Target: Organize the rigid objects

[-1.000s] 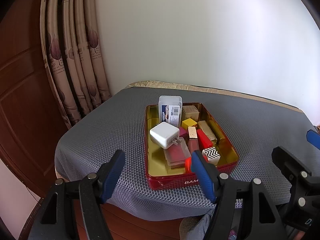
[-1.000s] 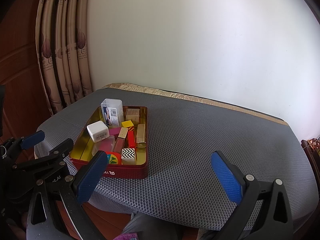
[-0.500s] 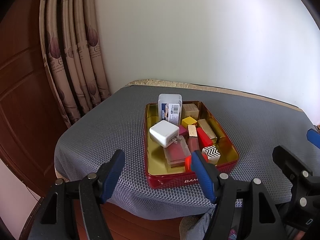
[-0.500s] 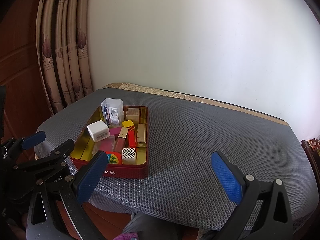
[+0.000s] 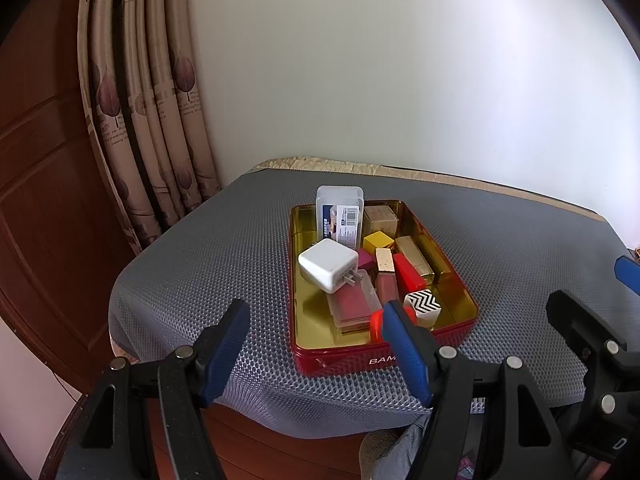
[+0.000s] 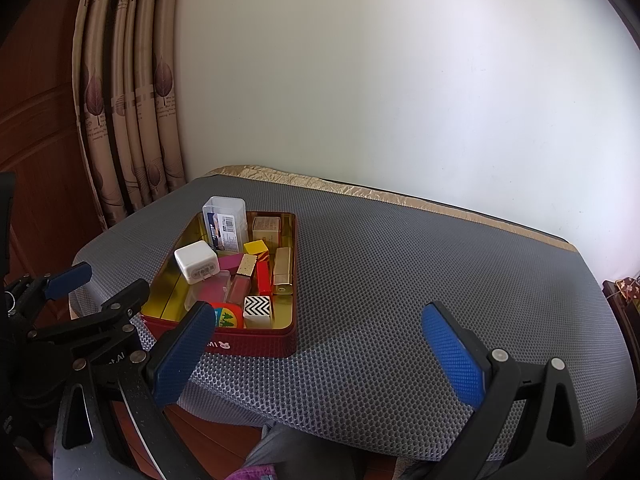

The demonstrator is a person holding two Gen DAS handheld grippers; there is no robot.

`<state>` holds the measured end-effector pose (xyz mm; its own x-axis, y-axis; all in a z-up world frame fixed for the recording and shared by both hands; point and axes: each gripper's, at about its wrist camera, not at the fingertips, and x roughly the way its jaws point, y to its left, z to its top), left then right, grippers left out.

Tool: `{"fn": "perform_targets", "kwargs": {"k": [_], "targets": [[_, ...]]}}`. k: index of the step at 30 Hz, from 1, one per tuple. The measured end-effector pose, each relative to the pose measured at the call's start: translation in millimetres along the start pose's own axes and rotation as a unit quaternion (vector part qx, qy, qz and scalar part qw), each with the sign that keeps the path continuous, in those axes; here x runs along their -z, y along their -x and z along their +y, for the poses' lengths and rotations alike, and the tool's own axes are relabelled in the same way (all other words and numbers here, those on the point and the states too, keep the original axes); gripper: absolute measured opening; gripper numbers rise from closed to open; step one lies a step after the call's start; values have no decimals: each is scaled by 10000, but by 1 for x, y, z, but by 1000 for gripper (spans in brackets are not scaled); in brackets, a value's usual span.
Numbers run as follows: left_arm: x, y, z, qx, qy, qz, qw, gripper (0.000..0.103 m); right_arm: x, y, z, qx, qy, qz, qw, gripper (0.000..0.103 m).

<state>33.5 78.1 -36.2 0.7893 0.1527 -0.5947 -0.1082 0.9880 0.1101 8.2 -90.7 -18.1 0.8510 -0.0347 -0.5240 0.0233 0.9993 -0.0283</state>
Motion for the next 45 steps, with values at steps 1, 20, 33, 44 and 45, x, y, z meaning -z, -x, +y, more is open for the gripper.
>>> {"fn": "perform_targets", "kwargs": {"k": [1,20,33,44,45], "targets": [[0,0,0,3,-5,-4,10000,71,0,1,0,-2,-5,5,10000,103],[1,-1,2,18,-21,49,10000,71,0,1,-2,-40,18,-4,10000,103],[1,-6,-3,151,-109,176,9997,74,-3,3,-9,-60,-24,-44,10000,103],[1,23,-8,-42,-243,-728,9970,86,-6,15,-14,-54,-47,-184,9998,103],[0,24,-8,-38,-249,-753,9968,86,-7,16,-15,-49,-50,-195,9998,103]]}}
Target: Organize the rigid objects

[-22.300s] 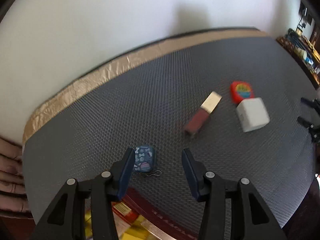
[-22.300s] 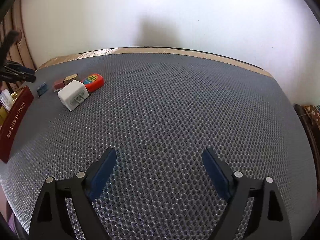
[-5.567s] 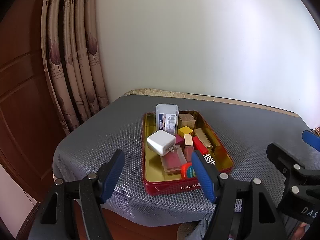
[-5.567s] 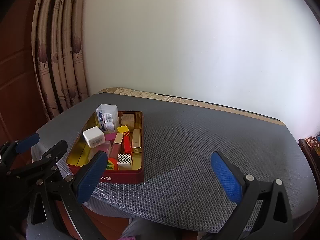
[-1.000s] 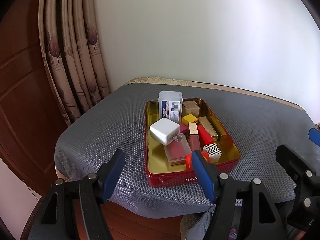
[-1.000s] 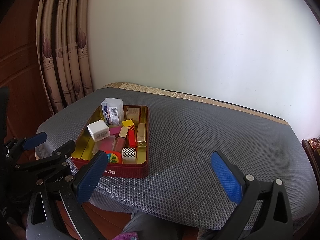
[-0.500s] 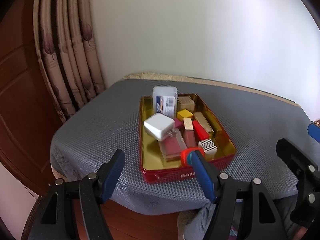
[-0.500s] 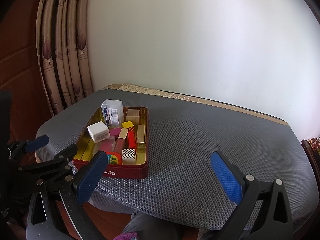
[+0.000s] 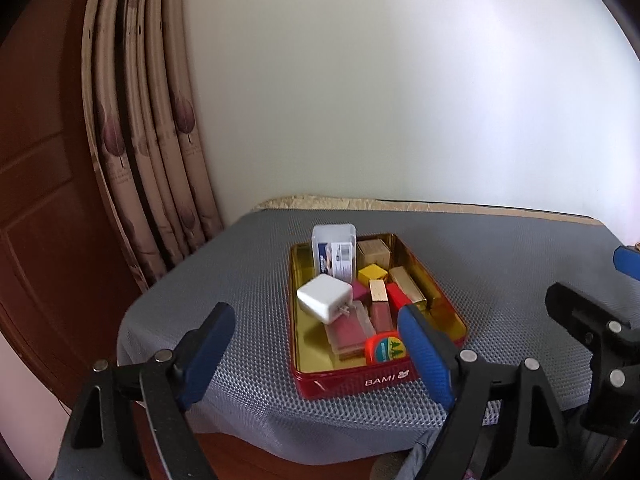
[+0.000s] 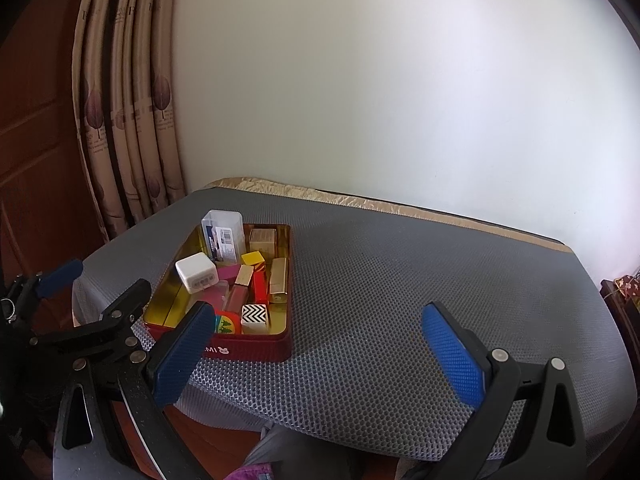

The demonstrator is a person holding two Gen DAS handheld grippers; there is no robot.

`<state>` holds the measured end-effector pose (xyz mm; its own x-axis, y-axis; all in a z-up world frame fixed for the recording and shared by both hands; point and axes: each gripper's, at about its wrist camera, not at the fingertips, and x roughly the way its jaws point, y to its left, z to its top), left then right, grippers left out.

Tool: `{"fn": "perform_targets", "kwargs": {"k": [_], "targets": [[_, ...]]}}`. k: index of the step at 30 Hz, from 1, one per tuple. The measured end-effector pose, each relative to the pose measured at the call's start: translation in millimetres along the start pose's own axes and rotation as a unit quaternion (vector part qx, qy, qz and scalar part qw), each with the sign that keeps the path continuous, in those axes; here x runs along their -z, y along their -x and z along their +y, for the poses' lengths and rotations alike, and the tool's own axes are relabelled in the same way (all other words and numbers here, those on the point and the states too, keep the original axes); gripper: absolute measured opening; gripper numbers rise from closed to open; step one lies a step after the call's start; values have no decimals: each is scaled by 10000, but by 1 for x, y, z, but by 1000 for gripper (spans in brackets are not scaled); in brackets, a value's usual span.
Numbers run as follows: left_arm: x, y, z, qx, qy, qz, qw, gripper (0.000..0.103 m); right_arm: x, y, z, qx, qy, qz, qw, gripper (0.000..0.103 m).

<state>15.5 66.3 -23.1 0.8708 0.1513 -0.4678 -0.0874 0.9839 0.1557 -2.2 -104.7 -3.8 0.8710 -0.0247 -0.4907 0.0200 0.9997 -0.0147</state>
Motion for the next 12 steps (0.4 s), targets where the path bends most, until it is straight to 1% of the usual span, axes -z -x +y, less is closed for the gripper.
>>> {"fn": "perform_targets", "kwargs": {"k": [1,3,5,9,10,12], "targets": [[-1,0,0,53,22,9,10000,86,0,0,0,8,-4,-9,10000,103],[-1,-1,1,-4,11,21,10000,86,0,1,-1,9,-19,-13,10000,103],[-1,-3,3,103,82,103,9999,86,0,1,-3,17,-42,-11,10000,103],[-1,-3,4,124,111,168,9997,86,0,-1,-5,23,-77,24,10000,103],[-1,-4,3,81,103,200,9997,86,1,-1,-5,24,-80,32,10000,103],[0,-5,1,180,74,311,9993,86,1,-2,-5,31,-82,55,9999,103]]}}
